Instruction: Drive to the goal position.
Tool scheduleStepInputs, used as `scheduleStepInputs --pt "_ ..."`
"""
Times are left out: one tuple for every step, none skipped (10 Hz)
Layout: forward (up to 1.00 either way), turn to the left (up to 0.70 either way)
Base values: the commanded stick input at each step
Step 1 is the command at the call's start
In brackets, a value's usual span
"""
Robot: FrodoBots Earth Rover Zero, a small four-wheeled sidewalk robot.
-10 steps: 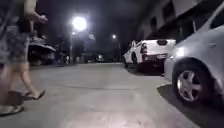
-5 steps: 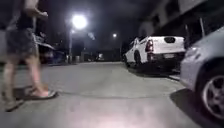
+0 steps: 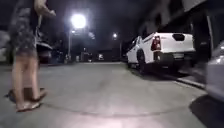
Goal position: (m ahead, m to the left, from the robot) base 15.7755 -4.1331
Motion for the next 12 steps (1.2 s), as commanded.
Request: scheduleStepInputs --pt "1.0 0.0" --pt "1.0 0.0" --pt "1.0 0.0" --pt "1.0 -0.03" --pt "1.0 -0.26" --pt "1.0 -0.4" --pt "1.0 -0.34" --pt "1.0 -0.06" --pt "1.0 0.0" --pt "1.0 0.0" --pt "1.0 0.0" --pt "1.0 0.0"
